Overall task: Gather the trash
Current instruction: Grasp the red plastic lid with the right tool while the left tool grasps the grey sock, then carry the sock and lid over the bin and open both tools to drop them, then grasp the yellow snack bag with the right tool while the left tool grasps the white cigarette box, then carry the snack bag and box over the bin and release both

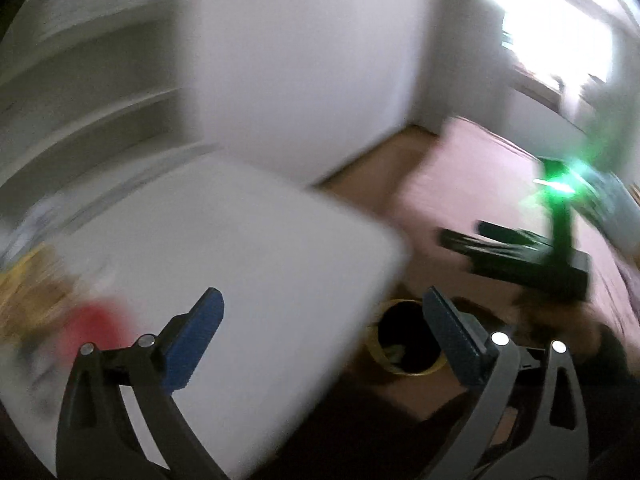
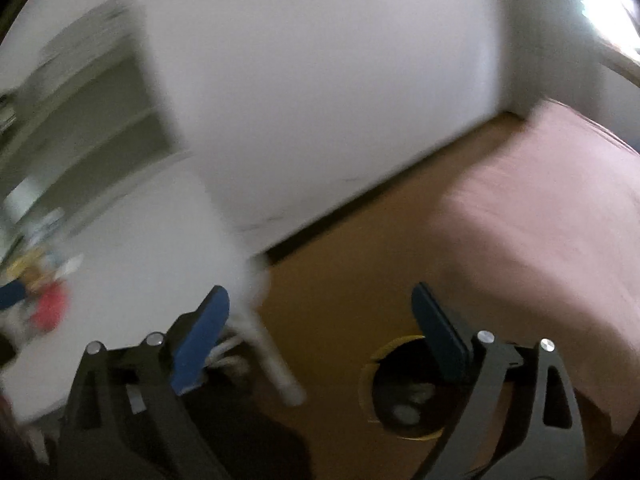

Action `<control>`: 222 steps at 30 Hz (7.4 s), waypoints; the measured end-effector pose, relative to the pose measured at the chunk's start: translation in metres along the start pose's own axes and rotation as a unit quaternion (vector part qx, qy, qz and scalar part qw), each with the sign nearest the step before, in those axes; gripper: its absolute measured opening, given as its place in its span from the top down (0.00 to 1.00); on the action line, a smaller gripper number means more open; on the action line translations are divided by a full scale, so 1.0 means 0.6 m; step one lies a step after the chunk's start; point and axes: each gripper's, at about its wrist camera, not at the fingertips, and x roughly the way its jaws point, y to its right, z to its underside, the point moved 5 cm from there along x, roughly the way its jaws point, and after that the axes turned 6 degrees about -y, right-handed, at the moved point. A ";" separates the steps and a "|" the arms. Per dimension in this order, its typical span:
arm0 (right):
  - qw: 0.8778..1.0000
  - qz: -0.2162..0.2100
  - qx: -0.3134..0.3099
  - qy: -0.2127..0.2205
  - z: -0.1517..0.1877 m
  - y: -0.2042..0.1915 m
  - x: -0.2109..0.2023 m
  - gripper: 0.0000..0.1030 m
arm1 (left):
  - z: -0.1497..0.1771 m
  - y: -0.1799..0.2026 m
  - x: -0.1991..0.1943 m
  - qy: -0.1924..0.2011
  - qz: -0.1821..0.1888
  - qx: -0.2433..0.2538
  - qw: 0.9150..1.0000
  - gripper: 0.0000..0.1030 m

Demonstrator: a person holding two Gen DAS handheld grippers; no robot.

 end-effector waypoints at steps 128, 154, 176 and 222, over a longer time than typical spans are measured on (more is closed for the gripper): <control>0.970 0.121 0.196 -0.077 0.142 0.372 0.036 0.12 | 0.027 0.351 0.278 -0.142 0.167 0.124 0.968 0.11; 0.879 -0.184 -0.439 -0.032 -0.014 -0.655 0.119 0.08 | 0.228 -0.436 -0.157 -0.014 -0.158 -0.251 0.955 0.09; 0.868 -0.205 -0.450 0.041 -0.045 -0.656 0.060 0.63 | 0.172 -0.500 -0.060 -0.059 -0.203 -0.193 0.958 0.09; 0.976 0.089 0.195 -0.031 0.089 0.292 -0.011 0.60 | 0.006 0.232 0.139 -0.049 0.090 0.104 0.989 0.45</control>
